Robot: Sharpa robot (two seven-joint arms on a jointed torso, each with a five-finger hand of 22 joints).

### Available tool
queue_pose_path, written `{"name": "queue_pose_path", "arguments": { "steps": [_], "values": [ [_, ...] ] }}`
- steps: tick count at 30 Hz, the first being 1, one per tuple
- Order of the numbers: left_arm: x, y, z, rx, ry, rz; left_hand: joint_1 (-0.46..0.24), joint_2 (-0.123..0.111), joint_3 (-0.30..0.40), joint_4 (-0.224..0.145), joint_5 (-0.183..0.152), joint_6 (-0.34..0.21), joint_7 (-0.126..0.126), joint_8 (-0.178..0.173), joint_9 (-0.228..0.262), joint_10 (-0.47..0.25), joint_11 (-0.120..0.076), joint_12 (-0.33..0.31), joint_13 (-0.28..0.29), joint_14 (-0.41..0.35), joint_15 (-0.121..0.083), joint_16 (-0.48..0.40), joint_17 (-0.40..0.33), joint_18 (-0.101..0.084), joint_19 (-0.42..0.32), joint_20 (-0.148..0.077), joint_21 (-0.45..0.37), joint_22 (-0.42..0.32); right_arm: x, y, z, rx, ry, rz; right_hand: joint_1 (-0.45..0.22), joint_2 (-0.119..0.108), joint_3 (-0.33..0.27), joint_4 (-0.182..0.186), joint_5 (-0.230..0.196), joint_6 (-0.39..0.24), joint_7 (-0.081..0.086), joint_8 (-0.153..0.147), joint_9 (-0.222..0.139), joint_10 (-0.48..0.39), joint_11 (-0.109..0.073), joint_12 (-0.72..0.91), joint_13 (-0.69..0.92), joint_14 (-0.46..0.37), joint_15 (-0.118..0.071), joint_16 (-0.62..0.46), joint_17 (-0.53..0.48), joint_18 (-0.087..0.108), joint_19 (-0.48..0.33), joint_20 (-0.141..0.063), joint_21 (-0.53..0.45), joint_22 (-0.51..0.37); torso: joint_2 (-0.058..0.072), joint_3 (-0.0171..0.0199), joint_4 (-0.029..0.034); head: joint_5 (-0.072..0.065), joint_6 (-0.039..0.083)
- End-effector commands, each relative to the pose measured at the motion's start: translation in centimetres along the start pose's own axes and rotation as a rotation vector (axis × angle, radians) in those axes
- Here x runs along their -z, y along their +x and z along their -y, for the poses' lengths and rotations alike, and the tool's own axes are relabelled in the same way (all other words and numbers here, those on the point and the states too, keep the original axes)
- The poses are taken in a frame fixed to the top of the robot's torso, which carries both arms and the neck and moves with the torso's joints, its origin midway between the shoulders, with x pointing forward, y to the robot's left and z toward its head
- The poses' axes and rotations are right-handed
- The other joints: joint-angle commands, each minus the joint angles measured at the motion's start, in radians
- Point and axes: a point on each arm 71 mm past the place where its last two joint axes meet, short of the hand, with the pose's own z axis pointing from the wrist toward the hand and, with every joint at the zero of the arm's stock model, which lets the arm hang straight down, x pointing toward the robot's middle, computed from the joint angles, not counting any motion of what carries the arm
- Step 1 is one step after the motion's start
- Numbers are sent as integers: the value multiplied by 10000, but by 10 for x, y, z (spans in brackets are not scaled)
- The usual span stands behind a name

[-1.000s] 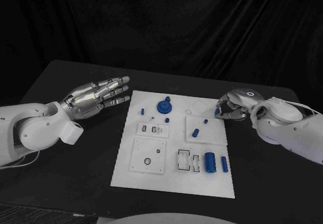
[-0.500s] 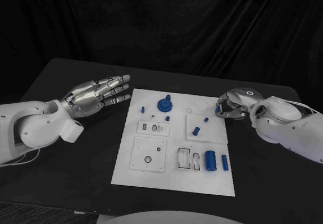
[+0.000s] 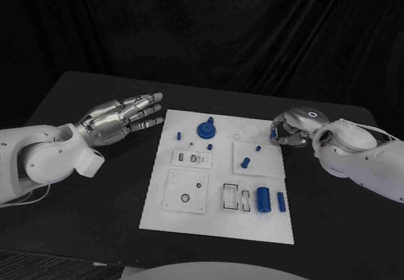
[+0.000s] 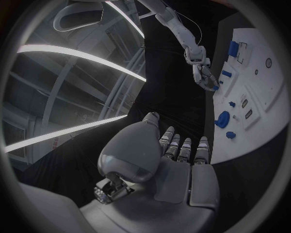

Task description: Assemble the parts on the task board

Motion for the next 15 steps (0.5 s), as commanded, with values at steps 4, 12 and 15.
{"name": "queue_pose_path", "arguments": {
  "steps": [4,12,15],
  "values": [
    [0,1,-1,122,23,-134,55,-67,22,50,-37,37,44,53,8,-11,59,35,14,30,-6,41,8,183,27,67,41,15,3,-4,0,-57,103,649,74,172,-11,-117,-65,180,0,285,189,1039,58,35,2628,986,60,-41,2297,-55,699,72,-39,2370,-2,4,-4,12,-27],
    [0,1,-1,126,-46,-126,56,-68,22,49,-34,42,65,61,8,-1,81,55,17,31,-12,43,9,183,26,71,40,14,6,-18,-12,-260,-118,1281,76,108,-38,-163,-222,315,70,476,275,1039,100,35,2628,980,95,-57,2270,-53,696,95,-52,2370,-3,1,-11,27,-46],
    [0,1,-2,128,-67,-127,56,-68,22,49,-34,42,65,61,8,-1,81,55,17,31,-12,43,9,183,26,71,40,14,4,-31,-24,-375,-380,1603,68,86,-48,-163,-288,348,93,509,286,1039,118,35,2628,978,109,-63,2260,-52,695,104,-58,2368,-2,-1,-19,41,-61]
  ]
}}
